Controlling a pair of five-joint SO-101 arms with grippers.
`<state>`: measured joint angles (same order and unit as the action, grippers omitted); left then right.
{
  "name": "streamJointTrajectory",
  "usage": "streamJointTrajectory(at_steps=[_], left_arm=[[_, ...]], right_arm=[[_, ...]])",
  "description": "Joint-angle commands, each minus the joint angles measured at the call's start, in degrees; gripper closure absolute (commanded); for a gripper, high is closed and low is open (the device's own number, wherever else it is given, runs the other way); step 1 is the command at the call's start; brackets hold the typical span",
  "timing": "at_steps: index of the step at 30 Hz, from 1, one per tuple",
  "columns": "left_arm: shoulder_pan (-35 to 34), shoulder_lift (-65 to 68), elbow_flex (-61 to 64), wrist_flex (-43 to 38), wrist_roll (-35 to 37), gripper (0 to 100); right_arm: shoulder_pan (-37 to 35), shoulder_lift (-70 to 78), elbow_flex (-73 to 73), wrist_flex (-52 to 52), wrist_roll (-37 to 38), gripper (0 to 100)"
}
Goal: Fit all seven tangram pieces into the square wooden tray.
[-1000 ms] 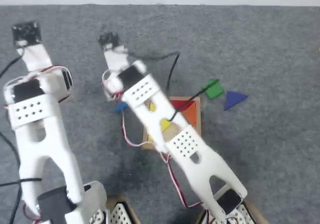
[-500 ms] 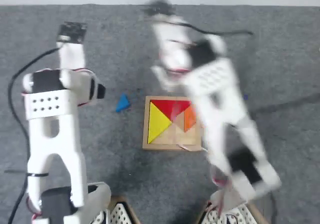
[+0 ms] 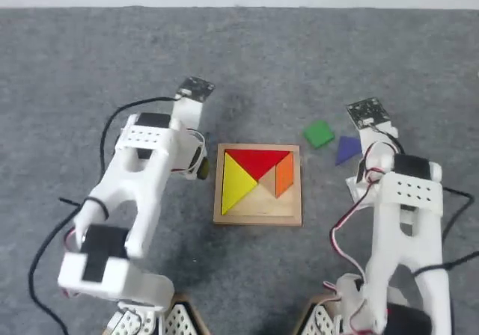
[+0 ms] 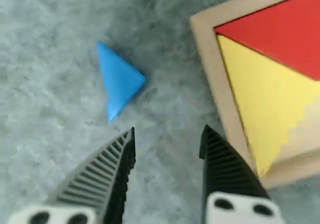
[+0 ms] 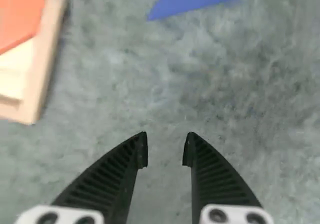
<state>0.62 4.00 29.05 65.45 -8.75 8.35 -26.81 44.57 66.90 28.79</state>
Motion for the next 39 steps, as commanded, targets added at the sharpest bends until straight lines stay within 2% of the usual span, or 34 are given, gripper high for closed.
streamJointTrajectory(at_steps=[1,6,11,15,20,23,30,32,36,39], left_arm=[[-1.58,1.93,-4.18,-3.25,7.03,79],[-8.0,1.23,-5.76,-6.42,15.91,79],[-12.4,0.88,-5.76,-7.21,17.05,79],[-13.01,1.49,-5.14,-7.3,16.79,79],[-12.22,0.88,-4.35,-7.3,16.7,79],[-12.22,0.88,-4.0,-7.3,16.7,79],[-12.22,0.88,-3.82,-6.95,15.47,79],[-12.22,0.88,-3.82,-6.95,15.21,79],[-12.22,0.88,-3.74,-6.95,15.12,79],[-12.22,0.88,-3.74,-7.03,15.12,79]], right_arm=[[0.13,4.88,-1.23,-5.67,0.53,86.2],[-3.03,17.63,-12.48,-6.2,0.35,86.1],[-9.63,32.04,-30.15,-4.7,1.85,84.9],[-15.52,43.12,-43.69,-1.01,6.07,74.0],[-19.38,55.16,-57.41,-0.48,5.1,64.0],[-19.74,60.97,-63.91,-0.48,2.46,65.1],[-19.12,71.16,-73.14,1.98,2.46,71.4],[-18.33,72.66,-74.02,2.07,2.2,75.7],[-17.19,73.01,-74.37,3.74,2.11,91.6],[-16.75,72.92,-74.46,4.79,2.11,92.8]])
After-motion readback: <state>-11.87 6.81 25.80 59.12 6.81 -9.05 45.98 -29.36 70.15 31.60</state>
